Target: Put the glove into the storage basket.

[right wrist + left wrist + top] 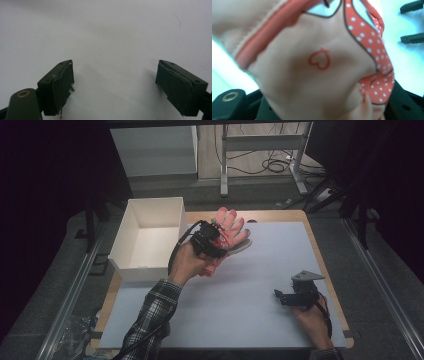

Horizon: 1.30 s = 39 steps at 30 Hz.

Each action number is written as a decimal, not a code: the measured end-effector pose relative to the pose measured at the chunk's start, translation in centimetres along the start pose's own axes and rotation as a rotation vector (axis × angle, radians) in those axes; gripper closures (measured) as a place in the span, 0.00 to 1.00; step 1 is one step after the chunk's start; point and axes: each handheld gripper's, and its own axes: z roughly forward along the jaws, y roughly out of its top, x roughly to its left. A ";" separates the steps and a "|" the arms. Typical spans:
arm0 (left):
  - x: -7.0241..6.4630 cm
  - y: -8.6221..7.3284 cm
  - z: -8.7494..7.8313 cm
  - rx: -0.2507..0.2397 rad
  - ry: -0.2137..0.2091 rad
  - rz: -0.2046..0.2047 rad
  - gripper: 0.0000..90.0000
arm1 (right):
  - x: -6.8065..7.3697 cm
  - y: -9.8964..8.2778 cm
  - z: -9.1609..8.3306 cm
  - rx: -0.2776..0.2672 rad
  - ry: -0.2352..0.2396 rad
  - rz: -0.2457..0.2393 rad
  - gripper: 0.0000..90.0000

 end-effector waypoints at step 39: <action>11.9 -3.2 -8.5 -0.056 0.254 -0.310 0.58 | 0.0 0.0 0.0 -0.001 -0.001 -0.003 0.17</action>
